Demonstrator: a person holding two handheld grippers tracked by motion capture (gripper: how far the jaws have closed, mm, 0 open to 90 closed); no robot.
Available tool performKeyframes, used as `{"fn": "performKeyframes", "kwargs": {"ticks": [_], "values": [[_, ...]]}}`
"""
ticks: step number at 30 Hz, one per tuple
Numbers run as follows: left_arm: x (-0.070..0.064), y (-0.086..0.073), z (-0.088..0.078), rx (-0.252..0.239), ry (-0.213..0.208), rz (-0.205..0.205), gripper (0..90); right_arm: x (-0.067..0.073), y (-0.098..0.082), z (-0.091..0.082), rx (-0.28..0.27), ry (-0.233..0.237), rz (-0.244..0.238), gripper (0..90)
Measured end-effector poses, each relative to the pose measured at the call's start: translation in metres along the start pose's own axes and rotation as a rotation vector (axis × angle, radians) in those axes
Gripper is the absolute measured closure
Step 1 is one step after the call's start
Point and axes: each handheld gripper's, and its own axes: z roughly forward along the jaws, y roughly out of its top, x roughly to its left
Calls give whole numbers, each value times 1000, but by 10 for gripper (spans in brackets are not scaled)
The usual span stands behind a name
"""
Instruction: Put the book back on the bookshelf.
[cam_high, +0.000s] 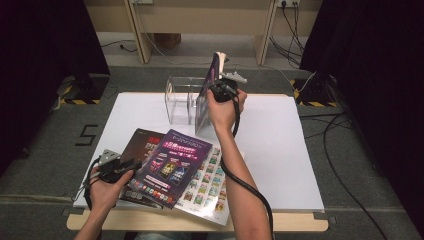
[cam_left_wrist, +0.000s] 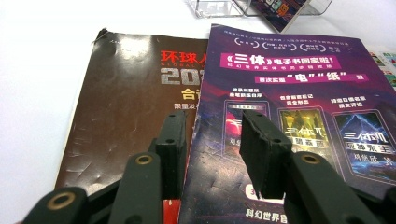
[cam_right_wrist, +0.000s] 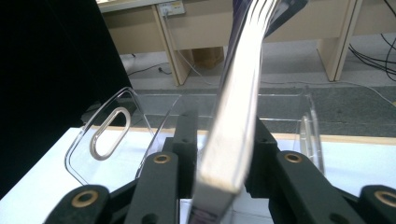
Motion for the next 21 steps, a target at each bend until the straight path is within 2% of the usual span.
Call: {"fn": "performKeyframes", "kwargs": {"ticks": [4, 5, 8, 10, 11, 12, 13, 14, 15, 16, 17, 21], "values": [[-1, 0, 0, 0, -2, 2, 607, -2, 8, -1, 18, 0, 1, 724], [-1, 0, 0, 1, -3, 2, 607, -4, 12, -1, 39, -4, 13, 769], [-1, 0, 0, 2, -2, 3, 607, -5, 14, 1, 67, -20, 13, 810], [-1, 0, 0, 4, -4, 4, 607, -8, 17, 2, 84, 6, 43, 827], [-1, 0, 1, 4, -4, 5, 607, -6, 18, 1, 72, 5, 17, 830], [-2, 0, 1, 5, -5, 5, 607, -6, 18, 1, 72, 5, 17, 830], [-2, 0, 1, 4, -4, 7, 607, 0, 19, 0, 57, 2, -32, 830], [-2, 0, 1, 4, -4, 7, 607, 0, 19, 0, 57, 2, -32, 830], [-2, 0, 1, 4, -6, 6, 608, 6, 19, 0, 35, 2, -66, 831], [-2, 0, 1, 4, -6, 6, 608, 6, 19, 0, 35, 2, -66, 831], [-1, 0, 0, 3, -5, 5, 608, 10, 18, 2, 15, -2, -92, 831], [0, 0, 0, 1, -4, 2, 608, 15, 16, 4, -18, 9, -114, 831]]}}
